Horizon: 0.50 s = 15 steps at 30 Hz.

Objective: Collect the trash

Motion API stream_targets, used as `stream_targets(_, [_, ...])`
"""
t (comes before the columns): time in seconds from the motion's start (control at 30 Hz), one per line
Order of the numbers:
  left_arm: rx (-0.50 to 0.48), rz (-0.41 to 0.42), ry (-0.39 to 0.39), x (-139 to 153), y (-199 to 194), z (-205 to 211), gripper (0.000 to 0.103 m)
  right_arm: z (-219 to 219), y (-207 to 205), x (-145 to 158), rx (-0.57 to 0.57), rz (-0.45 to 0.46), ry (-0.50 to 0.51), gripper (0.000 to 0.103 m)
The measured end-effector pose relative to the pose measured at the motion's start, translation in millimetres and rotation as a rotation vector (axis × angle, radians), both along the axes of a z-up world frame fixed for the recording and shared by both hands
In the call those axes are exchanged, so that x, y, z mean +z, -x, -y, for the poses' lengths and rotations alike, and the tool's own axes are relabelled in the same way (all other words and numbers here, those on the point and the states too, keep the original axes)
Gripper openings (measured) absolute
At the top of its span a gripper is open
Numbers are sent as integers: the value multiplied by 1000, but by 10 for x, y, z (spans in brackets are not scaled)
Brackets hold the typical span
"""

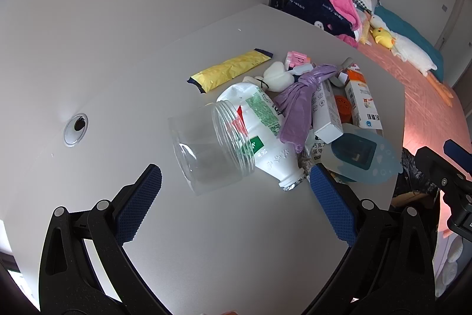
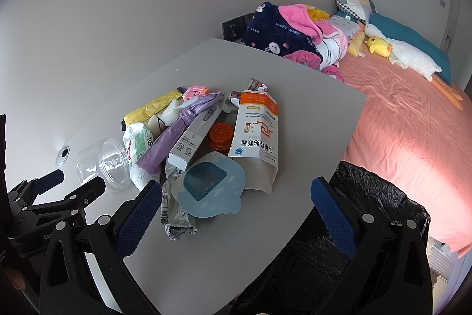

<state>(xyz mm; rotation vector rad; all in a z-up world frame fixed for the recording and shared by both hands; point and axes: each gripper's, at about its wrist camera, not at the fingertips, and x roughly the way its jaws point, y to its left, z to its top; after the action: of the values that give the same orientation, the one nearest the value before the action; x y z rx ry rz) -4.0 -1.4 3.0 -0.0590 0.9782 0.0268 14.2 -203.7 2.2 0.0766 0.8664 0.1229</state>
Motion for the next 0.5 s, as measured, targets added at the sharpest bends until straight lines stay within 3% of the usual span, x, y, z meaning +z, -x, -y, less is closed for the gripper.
stream_targets(0.5, [-8, -2, -3, -5, -2, 47, 97, 51, 53, -38, -4, -3, -3, 100])
